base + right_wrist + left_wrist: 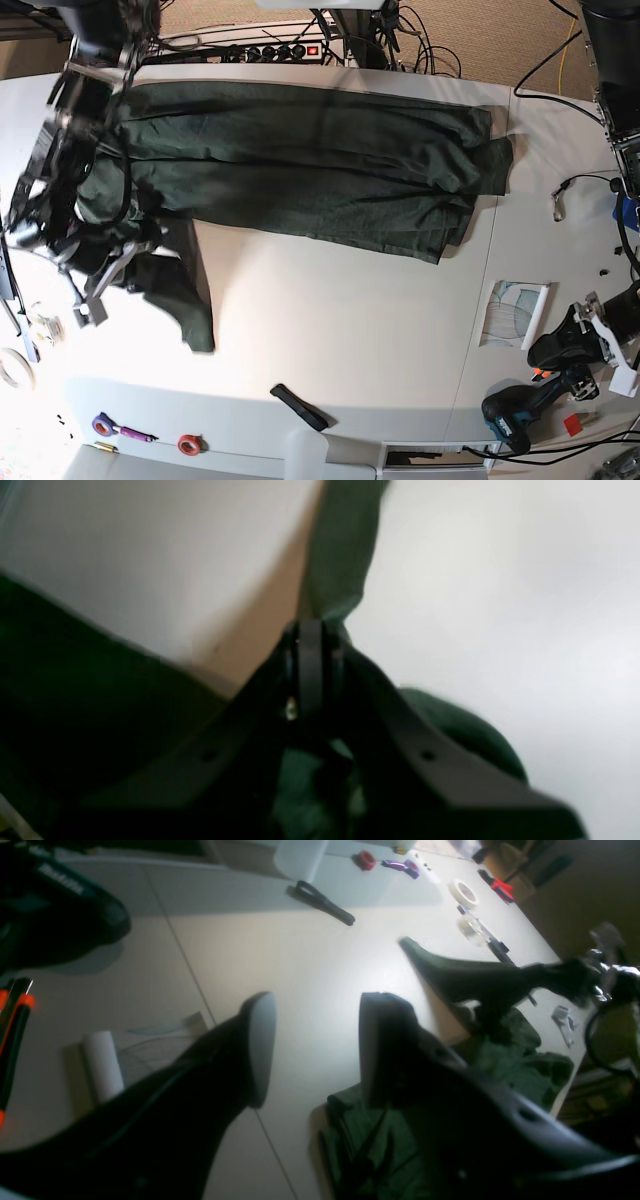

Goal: Layout the t-shirt on the table in an organized manner, then fold the t-shirt properly

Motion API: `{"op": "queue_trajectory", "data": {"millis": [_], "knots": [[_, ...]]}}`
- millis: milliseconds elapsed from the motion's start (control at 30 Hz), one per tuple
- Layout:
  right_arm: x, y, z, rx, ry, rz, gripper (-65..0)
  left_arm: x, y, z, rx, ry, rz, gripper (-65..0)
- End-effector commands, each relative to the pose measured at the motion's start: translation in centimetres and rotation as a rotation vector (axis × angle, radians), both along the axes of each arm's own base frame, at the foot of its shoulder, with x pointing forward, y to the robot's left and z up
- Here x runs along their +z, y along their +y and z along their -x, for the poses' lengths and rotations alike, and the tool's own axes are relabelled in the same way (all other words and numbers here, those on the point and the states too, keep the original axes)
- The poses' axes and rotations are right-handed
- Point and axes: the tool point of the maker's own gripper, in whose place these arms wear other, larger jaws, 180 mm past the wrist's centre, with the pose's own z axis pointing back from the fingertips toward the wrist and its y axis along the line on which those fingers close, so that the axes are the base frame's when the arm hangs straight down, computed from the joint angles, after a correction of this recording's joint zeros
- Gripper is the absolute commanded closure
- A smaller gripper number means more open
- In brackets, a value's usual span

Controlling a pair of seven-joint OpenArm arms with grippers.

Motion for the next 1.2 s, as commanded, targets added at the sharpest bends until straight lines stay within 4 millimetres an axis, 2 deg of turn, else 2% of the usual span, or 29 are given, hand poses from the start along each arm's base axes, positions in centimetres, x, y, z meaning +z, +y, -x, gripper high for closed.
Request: {"op": "queue_trajectory", "data": {"millis": [0,133,233,333,433,633,800,933,967,1033,1067,1167], "knots": [[0.9,0.8,0.3,0.022,-0.041,-0.001,0.0,2.8,0.5,-0.6,0.010,-0.077,0.013,-28.3],[-0.3,5.2,4.4,0.091,-0.041,-0.049,0.0,2.8,0.5,-0.6,0.010,-0.077,0.013,-28.3],[0.2,8.1,6.9,0.130,-0.071,-0.082,0.0,2.8,0.5,-0.6,0.010,-0.077,0.013,-28.3],[1.0,10.0,8.9,0.148,-0.100,-0.098,0.0,2.8,0.5,-0.6,0.010,-0.077,0.013,-28.3],[0.9,11.3,10.3,0.148,-0.097,-0.125,0.0,2.8,0.5,-0.6,0.010,-0.077,0.012,-28.3],[-0.6,12.6,11.9,0.129,-0.036,-0.189,0.0,2.8,0.5,-0.6,0.010,-0.077,0.012,-28.3],[-1.1,13.5,12.7,0.134,-0.012,-0.225,0.0,2.8,0.5,-0.6,0.010,-0.076,0.012,-28.3],[-1.7,15.3,13.4,0.204,0.012,-0.224,0.0,2.7,0.5,-0.6,0.010,-0.076,0.013,-28.3],[-1.9,16.2,13.6,0.245,0.008,-0.217,-1.7,2.7,0.5,-0.6,0.009,-0.076,0.014,-28.3],[-2.1,18.0,13.8,0.302,-0.004,-0.245,-21.6,2.7,0.2,-0.7,0.006,-0.076,0.020,-28.3],[-1.9,18.9,13.7,0.323,-0.016,-0.270,-27.5,2.6,0.0,-0.7,0.004,-0.077,0.024,-28.3],[0.2,20.7,12.2,0.334,-0.159,-0.311,-28.8,2.3,-1.0,-0.9,-0.010,-0.074,0.045,-28.3]]}}
